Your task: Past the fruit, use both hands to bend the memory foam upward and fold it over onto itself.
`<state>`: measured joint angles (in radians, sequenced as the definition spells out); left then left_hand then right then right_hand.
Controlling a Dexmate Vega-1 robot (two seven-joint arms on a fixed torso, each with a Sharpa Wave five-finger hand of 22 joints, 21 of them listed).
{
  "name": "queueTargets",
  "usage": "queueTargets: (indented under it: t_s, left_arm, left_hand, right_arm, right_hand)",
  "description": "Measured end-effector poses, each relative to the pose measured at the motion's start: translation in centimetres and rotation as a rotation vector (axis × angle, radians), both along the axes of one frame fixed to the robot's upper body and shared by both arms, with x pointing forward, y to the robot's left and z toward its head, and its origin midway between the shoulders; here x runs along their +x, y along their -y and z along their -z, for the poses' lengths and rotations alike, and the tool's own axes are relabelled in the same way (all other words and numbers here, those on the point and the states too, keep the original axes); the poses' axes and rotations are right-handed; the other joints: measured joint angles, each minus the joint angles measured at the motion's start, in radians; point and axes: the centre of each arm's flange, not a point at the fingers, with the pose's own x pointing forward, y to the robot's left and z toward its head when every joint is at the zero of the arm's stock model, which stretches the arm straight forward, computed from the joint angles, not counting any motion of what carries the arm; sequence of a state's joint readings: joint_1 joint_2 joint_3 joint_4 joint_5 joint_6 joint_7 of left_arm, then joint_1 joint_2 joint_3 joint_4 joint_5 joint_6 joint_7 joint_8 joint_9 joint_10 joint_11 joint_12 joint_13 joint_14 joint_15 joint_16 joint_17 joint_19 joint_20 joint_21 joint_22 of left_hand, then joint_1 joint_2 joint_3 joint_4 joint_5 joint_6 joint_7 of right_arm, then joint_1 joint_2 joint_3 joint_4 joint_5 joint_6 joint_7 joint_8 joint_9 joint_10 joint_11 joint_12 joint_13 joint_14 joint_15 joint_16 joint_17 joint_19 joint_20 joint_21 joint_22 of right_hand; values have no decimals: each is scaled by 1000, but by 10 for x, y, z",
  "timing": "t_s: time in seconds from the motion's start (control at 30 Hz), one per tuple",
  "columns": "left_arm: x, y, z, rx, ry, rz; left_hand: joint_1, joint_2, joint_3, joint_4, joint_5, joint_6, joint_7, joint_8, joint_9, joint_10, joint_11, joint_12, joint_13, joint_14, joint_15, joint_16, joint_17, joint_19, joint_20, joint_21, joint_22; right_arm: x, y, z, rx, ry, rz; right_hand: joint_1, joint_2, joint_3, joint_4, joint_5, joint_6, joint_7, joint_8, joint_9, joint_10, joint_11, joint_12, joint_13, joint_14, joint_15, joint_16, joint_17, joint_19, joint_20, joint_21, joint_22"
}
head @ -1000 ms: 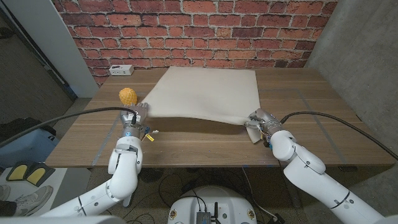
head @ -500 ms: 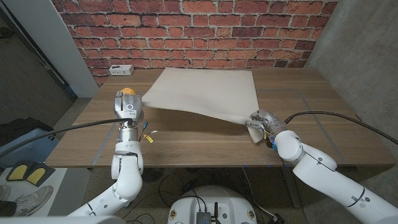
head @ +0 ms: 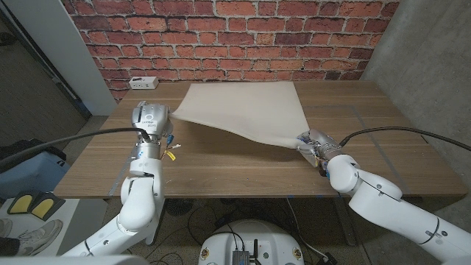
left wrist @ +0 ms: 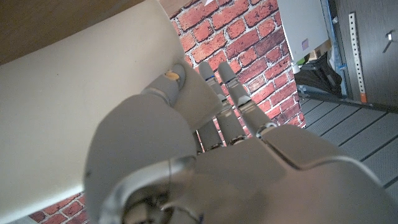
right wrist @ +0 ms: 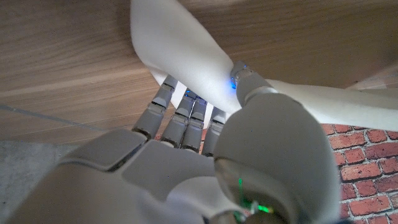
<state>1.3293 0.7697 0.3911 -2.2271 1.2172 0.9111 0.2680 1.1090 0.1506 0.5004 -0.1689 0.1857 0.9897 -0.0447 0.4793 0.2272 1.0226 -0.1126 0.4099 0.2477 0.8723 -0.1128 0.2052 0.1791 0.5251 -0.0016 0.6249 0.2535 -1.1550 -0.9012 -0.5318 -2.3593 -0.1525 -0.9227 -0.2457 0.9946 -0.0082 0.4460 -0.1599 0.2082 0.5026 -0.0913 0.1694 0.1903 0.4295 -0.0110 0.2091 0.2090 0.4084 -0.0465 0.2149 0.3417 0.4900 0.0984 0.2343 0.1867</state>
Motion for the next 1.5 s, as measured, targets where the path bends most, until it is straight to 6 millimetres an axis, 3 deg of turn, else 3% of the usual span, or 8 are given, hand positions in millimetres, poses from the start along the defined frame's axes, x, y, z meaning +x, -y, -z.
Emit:
queueTargets:
  t_s: [0.33, 0.53, 0.67, 0.77, 1.07, 1.2, 1.33, 1.5]
  left_arm:
    - [-4, 4, -8, -102, -17, 41]
    - [-3, 8, -13, -133, -22, 51]
    - [-3, 10, -16, -132, -35, 72]
    - [-4, 11, -18, -131, -49, 101]
    - [-13, 1, -24, -192, -114, 233]
    - [-16, -2, -23, -231, -163, 332]
    - [-23, -17, -24, -279, -193, 411]
    - [-30, -23, -21, -330, -228, 512]
  left_hand:
    - [28, -4, 1, -9, -9, 18, 20, 0, 13, 16, 16, 0, 0, 45, -12, 7, -2, 11, 11, 30, 5]
    - [35, -7, 5, -13, -9, 22, 24, -1, 21, 20, 20, 0, 0, 52, -16, 7, -2, 11, 11, 39, 5]
    - [42, -13, 5, -13, -9, 27, 30, -6, 22, 20, 20, 0, 0, 55, -19, 7, -2, 11, 11, 45, 5]
    - [42, -13, 5, -13, -9, 31, 33, -9, 25, 25, 25, 0, 0, 55, -19, 3, -5, 11, 11, 45, 5]
    - [46, -17, 8, -11, -9, 32, 34, -11, 32, 25, 26, 0, 0, 55, -19, -6, -7, 1, 13, 53, 4]
    - [46, -17, 10, -9, -9, 28, 39, -13, 37, 25, 26, 0, 0, 55, -19, -10, -7, -10, 16, 63, 9]
    - [50, -21, 17, -10, -9, 28, 49, -19, 38, 32, 32, 0, 0, 55, -19, -12, -7, -19, 22, 67, 9]
    - [52, -24, 20, -8, -9, 32, 60, -22, 45, 34, 35, 0, 0, 55, -19, -17, -7, -28, 26, 73, 9]
  right_arm:
    - [-17, -13, -5, -163, -66, 76]
    - [-28, -16, 9, -232, -134, 106]
    - [-30, -20, 33, -242, -205, 114]
    - [-30, -21, 49, -252, -225, 139]
    - [-24, -18, 63, -301, -81, 283]
    - [-18, -18, 57, -330, 61, 361]
    - [-15, -24, 47, -374, 239, 411]
    - [-11, -27, 41, -403, 388, 445]
  right_hand:
    - [-62, -73, 0, 6, 18, -338, -30, 0, 0, -280, -8, -28, 1, -258, 11, -34, -52, -150, 39, -45, -6]
    - [-163, -118, -40, 46, 38, -428, -3, 1, 0, -355, 3, -27, 0, -318, 36, -31, -63, -206, 57, -46, -6]
    - [-193, -119, -59, 57, 88, -374, 2, 31, 0, -305, -10, 7, 0, -271, 12, -4, -76, -162, 35, -28, -8]
    - [-169, -95, -49, 39, 129, -303, -9, 50, 0, -257, -30, 24, -5, -230, 8, 4, -88, -115, 14, -15, -10]
    - [-156, -82, -45, 35, 155, -290, -9, 40, 0, -245, -39, 24, -5, -184, 7, 14, -96, -53, -6, 8, -4]
    - [-156, -82, -45, 35, 187, -147, -30, 72, 0, -115, -74, 57, -9, -56, 6, 51, -103, 23, -35, 18, -6]
    - [-103, -29, -24, 14, 208, 165, -81, 141, -7, 155, -157, 112, -9, 172, -4, 131, -82, 123, -78, 34, -4]
    - [12, 75, -34, -3, 128, 460, -85, 184, -12, 404, -179, 150, -9, 303, -20, 229, 1, 163, -111, 44, 2]
